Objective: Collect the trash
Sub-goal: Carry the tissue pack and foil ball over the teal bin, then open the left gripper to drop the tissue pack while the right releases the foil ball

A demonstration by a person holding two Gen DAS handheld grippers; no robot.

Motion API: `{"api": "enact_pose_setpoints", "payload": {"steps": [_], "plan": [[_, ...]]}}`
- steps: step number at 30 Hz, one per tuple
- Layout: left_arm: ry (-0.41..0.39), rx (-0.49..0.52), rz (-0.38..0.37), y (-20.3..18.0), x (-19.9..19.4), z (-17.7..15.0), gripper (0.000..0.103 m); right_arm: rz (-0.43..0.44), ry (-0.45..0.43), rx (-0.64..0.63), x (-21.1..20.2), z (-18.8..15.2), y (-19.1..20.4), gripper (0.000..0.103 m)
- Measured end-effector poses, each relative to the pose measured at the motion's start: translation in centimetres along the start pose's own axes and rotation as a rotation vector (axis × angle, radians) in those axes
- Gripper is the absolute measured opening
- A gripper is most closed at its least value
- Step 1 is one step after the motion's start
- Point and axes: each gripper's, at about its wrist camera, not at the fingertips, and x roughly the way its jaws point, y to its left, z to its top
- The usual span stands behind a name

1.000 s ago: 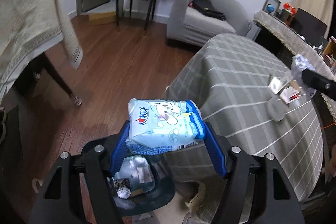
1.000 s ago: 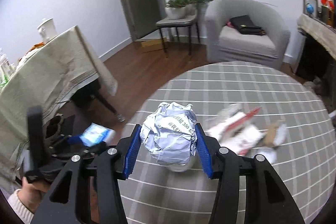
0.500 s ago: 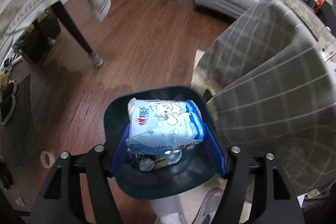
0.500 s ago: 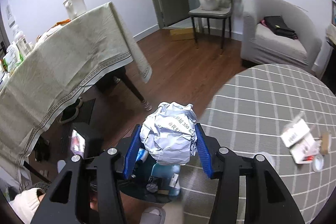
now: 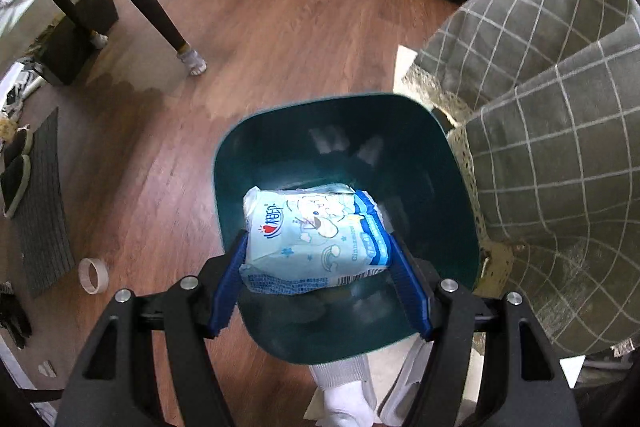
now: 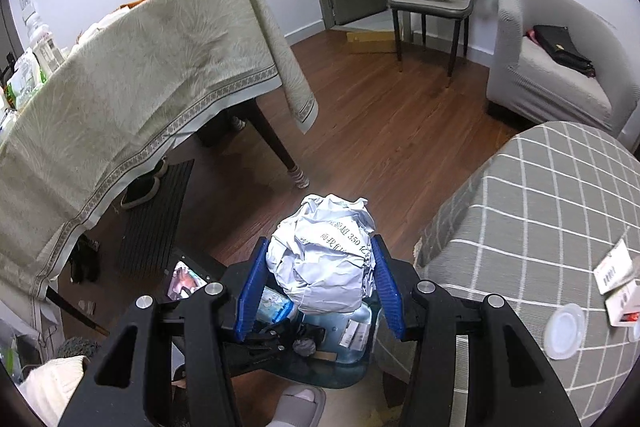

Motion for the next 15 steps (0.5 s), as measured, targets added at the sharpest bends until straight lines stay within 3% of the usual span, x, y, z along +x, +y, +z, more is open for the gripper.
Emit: {"api": "enact_pose_setpoints", "payload": {"steps": [8,15], "plan": [[0.001,0.033,0.007,0.6,0.0,-0.3,0.082,0.0,0.049,-0.016,1.8,-0.1,0.9,0.051],[-0.062,0.01,-0.006,1.9,-2.1,0.1,0.079,-0.01,0.083,-0.023,3.2,-0.1,1.4,0.051]]}}
